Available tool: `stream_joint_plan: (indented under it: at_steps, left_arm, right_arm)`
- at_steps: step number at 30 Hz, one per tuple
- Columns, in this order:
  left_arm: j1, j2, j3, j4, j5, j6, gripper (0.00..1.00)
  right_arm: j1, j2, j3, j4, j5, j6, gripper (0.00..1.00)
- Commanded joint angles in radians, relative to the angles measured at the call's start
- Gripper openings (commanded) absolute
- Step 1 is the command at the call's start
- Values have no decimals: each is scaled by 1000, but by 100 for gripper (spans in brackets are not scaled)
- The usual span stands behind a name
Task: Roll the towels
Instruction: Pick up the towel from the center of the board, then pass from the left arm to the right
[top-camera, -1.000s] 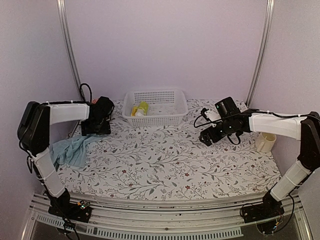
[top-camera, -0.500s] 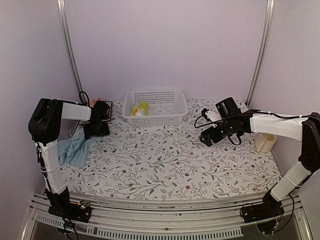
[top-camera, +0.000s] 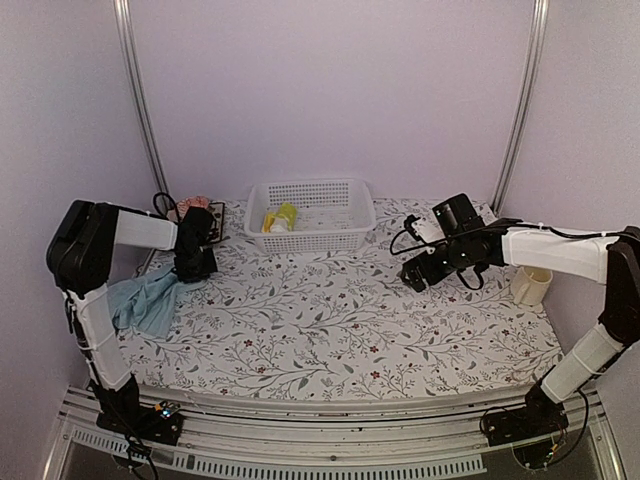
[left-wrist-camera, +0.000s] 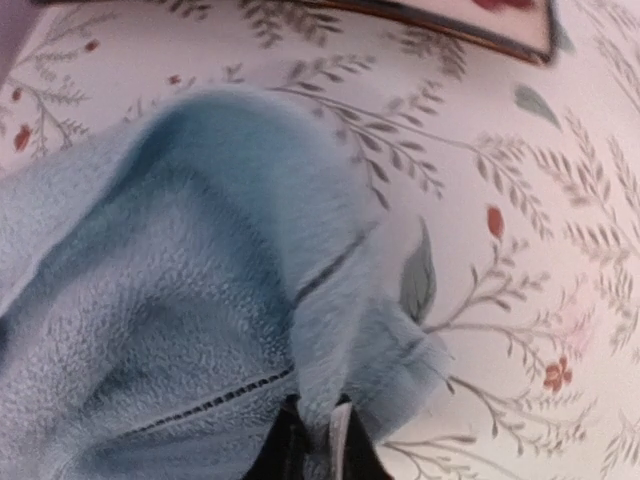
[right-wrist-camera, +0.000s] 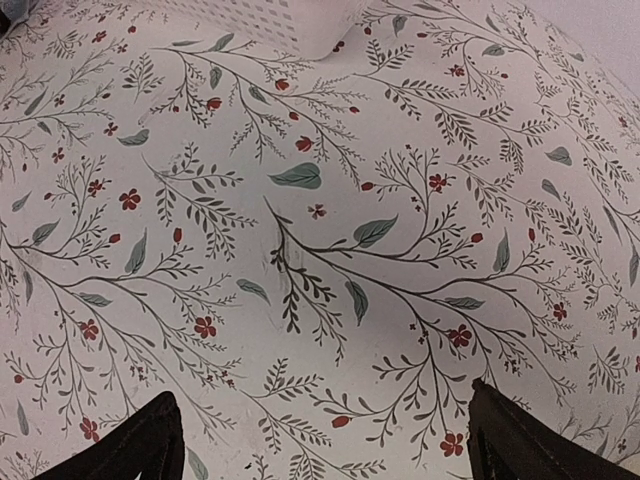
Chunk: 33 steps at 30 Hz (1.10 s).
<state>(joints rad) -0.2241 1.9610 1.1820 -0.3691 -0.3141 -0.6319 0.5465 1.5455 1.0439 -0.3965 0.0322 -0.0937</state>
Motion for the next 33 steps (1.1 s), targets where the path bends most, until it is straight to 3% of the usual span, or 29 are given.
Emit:
stream_joint_plan:
  at_steps: [1, 11, 21, 27, 33]
  left_arm:
    - [-58, -71, -62, -28, 105, -21, 2]
    - [-264, -103, -24, -27, 231, -65, 0]
    - [-511, 130, 260, 93, 572, -100, 0]
    - [-606, 274, 426, 171, 643, -150, 0]
    - [-621, 305, 482, 242, 685, -177, 0]
  right_arm:
    - [-3, -17, 3, 11, 9, -5, 99]
    - [-3, -22, 13, 16, -36, 7, 99]
    - [-3, -67, -12, 73, -205, 86, 99]
    - [-9, -27, -38, 91, -304, 243, 99]
    - [-68, -36, -158, 220, -456, 460, 100]
